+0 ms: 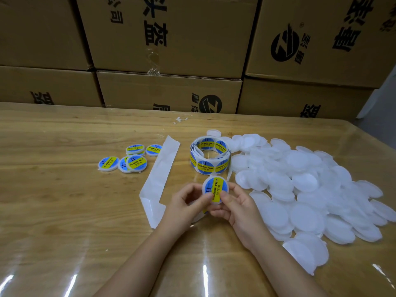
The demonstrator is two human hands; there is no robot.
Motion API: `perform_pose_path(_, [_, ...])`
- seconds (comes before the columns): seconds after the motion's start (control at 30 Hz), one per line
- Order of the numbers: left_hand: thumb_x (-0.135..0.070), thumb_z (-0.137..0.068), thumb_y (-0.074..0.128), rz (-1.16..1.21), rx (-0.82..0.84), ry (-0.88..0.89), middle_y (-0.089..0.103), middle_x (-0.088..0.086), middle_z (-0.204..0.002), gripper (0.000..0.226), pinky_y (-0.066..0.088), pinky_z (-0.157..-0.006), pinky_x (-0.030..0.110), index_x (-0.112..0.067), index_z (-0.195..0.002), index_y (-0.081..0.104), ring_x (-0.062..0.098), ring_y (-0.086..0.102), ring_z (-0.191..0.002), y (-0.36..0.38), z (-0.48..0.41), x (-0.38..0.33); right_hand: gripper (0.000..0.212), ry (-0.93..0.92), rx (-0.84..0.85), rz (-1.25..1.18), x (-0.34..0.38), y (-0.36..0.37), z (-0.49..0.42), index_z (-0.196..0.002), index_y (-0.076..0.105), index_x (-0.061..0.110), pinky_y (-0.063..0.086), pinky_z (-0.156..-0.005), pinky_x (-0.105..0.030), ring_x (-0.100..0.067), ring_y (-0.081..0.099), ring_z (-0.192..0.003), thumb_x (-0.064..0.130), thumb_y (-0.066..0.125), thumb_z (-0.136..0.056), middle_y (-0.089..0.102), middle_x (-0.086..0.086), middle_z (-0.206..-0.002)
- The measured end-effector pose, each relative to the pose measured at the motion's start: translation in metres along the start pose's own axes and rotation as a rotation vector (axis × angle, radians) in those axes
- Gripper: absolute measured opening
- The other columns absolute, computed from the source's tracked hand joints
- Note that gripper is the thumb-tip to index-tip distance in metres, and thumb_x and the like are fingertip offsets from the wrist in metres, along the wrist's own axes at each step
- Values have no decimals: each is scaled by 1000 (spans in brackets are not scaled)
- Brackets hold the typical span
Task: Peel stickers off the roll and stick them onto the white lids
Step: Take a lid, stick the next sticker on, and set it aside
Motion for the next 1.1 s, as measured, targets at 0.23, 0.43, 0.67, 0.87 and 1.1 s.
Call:
perform_pose_path(0.23, [-26,-76,68,-49,-13,29,62,10,-91,15,49,-77,23,-17,-87,69,15,61,-83,-4,0,-3,27,30,14,20,-4,1,0,-110,59,7,55,-68,-21,-15,70,-85,-9,53,-89,74,-8,-94])
perform_pose_path(0.43, [-5,-88,60,-41,-17,43,63,9,-89,9,46,-80,20,-7,-88,69,11,60,-86,-6,0,-5,21,37,35,7,-3,5,2,-110,60,4,56,-68,-22,-23,71,-88,-2,47,-94,73,-13,-97])
perform_pose_path(0.67, [-9,-90,56,9,-12,22,63,4,-85,13,45,-81,17,-9,-87,69,7,59,-85,-4,1,-5,23,45,18,-22,-3,5,1,-108,61,3,56,-64,-23,-27,72,-85,8,41,-99,73,-15,-95])
perform_pose_path(0.87, [-22,-87,59,-78,12,77,65,6,-87,12,46,-80,19,-15,-86,69,10,60,-85,1,4,-11,26,50,-31,-39,-3,-1,-1,-100,62,0,55,-55,-21,-24,72,-73,20,46,-94,73,-17,-84])
perform_pose_path(1.1, [-22,-77,70,-162,16,116,66,-6,-100,34,45,-83,15,-33,-107,59,4,61,-94,4,6,-16,34,37,51,-71,-4,8,1,-107,59,1,56,-68,-26,-26,71,-88,25,55,-84,72,-19,-98])
Point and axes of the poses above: each hand's wrist, its own z-axis away from the middle knuckle, its own y-axis out of the palm, x = y × z, the point moved 10 cm from there along -z, towards the middle knuckle
